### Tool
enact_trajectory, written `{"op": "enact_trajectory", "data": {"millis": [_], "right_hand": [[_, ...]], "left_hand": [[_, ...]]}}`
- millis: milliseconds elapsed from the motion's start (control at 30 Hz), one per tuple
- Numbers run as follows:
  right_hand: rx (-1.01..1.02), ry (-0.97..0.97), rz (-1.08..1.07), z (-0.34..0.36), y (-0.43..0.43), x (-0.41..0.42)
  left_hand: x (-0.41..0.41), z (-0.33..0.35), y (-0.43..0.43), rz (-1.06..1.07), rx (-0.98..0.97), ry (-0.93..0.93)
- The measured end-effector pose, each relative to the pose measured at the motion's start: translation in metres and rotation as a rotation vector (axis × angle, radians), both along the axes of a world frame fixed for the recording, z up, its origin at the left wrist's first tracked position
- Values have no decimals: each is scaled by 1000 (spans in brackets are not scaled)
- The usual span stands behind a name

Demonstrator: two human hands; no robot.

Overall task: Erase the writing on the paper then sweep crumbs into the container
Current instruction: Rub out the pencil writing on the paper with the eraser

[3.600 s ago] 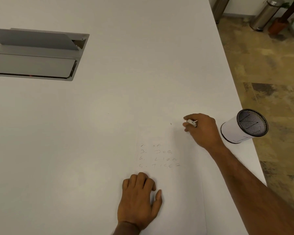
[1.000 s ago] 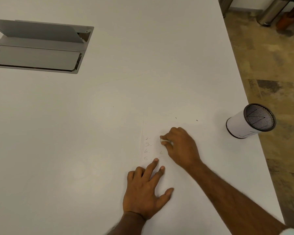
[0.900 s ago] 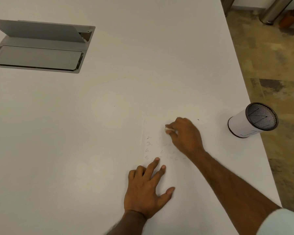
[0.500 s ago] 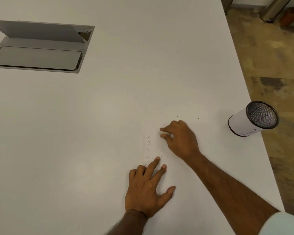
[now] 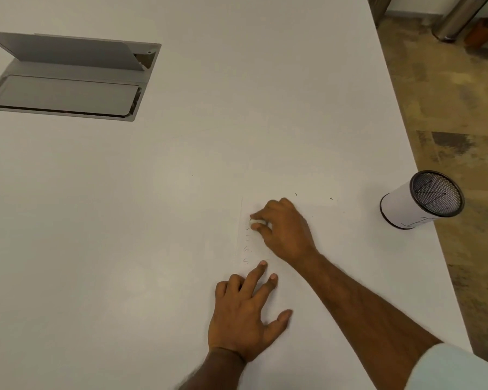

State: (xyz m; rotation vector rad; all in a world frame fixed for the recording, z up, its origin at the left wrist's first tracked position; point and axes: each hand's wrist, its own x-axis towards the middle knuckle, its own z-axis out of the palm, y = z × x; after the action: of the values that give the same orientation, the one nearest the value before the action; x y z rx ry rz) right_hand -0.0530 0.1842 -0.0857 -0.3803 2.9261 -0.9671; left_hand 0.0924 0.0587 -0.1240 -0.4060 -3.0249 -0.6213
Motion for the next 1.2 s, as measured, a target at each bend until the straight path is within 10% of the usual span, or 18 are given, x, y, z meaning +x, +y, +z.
{"op": "enact_trajectory", "data": {"millis": [900,1200], "right_hand": [[84,76,67,0,-7,1],[-95,-182,153,7,-3,19]], "left_hand": [[0,2,1,-2,-21,0],[-1,4,0,-18,28,0]]}}
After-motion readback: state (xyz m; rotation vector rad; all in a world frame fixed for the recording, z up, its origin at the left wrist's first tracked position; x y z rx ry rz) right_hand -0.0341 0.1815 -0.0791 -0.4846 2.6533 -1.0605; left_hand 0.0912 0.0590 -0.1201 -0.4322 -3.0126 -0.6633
